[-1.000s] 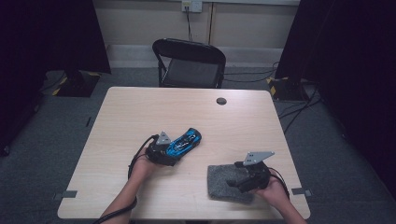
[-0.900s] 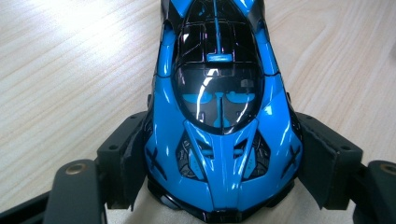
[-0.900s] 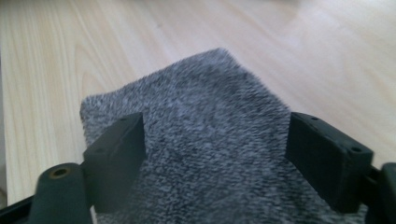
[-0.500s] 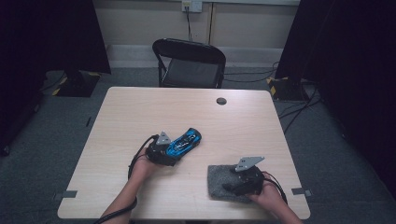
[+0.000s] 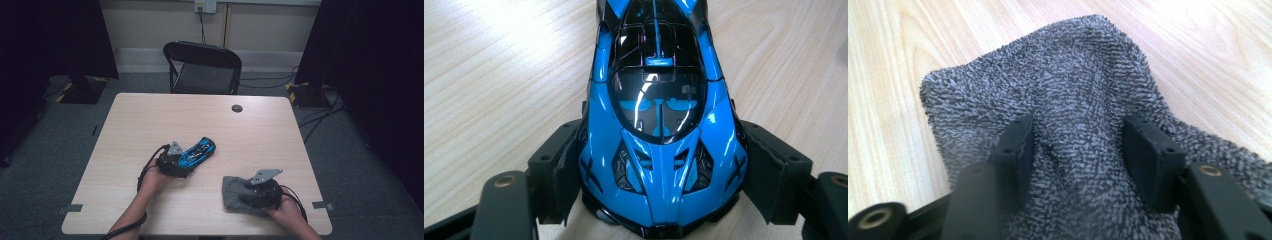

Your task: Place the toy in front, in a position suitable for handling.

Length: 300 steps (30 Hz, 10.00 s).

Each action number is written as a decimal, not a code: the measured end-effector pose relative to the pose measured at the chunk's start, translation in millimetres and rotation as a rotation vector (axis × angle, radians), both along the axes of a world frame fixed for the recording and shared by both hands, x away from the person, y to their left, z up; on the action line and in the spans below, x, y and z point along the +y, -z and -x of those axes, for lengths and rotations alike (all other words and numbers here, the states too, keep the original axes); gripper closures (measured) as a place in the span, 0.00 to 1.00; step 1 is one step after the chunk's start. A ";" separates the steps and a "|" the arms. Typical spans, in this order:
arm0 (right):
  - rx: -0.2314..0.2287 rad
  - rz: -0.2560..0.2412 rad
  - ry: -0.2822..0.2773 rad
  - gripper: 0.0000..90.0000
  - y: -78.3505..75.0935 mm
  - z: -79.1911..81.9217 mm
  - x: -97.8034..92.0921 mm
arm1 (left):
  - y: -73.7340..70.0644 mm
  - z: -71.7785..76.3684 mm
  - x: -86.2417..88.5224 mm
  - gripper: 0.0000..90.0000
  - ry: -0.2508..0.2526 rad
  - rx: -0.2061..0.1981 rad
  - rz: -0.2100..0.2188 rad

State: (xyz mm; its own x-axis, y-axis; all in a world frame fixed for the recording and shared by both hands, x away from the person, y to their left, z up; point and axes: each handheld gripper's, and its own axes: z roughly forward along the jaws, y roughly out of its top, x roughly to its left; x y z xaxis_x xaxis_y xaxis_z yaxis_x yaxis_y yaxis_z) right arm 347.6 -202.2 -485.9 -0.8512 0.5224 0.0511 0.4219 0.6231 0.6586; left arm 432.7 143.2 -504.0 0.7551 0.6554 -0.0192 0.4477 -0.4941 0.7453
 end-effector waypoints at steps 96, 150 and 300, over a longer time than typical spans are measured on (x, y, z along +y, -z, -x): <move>0.049 -0.151 0.232 0.89 -56.4 -80.3 59.6 | -0.2 1.2 -0.3 0.29 -0.008 -0.001 -0.002; -0.006 0.060 0.167 0.89 -36.5 -110.0 156.6 | -0.2 1.3 -0.4 0.29 -0.008 -0.001 -0.002; 0.052 0.039 0.107 0.89 -36.4 -114.9 162.4 | -0.2 1.2 -0.3 0.29 -0.008 0.000 -0.001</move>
